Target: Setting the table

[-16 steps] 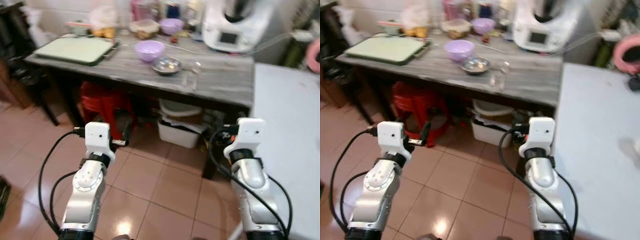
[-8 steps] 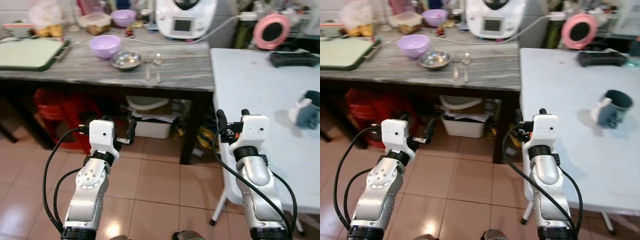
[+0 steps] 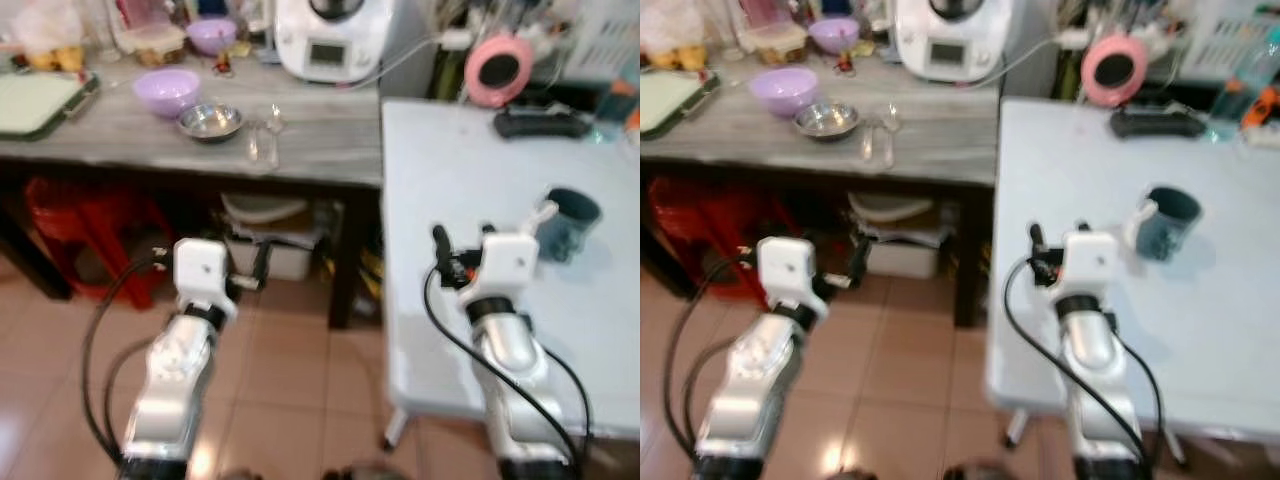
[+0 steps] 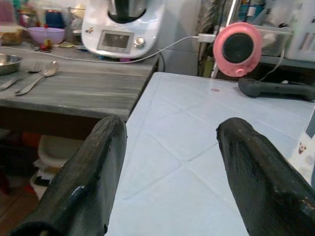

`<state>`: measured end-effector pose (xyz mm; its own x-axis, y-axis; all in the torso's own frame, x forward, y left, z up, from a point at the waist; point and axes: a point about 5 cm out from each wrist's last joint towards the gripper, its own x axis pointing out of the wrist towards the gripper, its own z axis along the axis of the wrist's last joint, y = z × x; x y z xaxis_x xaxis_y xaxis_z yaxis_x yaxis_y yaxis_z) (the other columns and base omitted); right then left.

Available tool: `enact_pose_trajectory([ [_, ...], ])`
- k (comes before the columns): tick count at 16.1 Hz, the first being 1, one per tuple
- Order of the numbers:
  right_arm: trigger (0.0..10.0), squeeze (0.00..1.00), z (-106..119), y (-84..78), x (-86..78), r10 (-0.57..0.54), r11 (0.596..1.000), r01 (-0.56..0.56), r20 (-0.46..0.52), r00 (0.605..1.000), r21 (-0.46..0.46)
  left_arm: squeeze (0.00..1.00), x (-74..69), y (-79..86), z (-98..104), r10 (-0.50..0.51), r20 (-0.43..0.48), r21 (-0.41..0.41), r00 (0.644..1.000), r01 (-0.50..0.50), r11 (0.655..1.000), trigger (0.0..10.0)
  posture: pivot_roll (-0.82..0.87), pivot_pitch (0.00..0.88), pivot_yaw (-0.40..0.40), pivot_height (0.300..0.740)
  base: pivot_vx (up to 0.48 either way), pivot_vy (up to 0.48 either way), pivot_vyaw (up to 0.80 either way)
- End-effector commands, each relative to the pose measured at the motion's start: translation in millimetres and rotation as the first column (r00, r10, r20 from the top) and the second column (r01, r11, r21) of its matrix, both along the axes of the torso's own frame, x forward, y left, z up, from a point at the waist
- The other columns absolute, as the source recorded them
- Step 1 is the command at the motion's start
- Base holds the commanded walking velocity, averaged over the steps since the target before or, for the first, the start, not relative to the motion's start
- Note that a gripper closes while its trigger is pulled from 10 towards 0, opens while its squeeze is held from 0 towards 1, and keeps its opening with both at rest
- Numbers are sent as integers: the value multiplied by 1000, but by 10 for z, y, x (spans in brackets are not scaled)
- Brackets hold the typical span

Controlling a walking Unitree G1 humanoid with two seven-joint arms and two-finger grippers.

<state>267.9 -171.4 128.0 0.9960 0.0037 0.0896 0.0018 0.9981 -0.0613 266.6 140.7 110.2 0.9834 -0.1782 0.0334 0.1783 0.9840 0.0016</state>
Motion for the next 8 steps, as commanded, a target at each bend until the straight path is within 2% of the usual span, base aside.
enact_pose_trajectory([
  [1,10000,0,34,-40,-5,-9,1000,9,7,1000,-2,0,1,-22,40,-12,17,-2,1000,12,1000,10000,-51,40,19,740,0,-244,-800],
  [6,10000,0,36,-31,-16,-10,1000,10,8,1000,-2,0,-5,2,47,-12,11,2,1000,12,1000,10000,-49,55,26,740,0,0,-800],
  [8,10000,0,45,-41,3,-8,1000,8,14,1000,-10,0,-6,3,47,-11,9,6,1000,11,1000,10000,-46,61,30,740,0,0,0],
])
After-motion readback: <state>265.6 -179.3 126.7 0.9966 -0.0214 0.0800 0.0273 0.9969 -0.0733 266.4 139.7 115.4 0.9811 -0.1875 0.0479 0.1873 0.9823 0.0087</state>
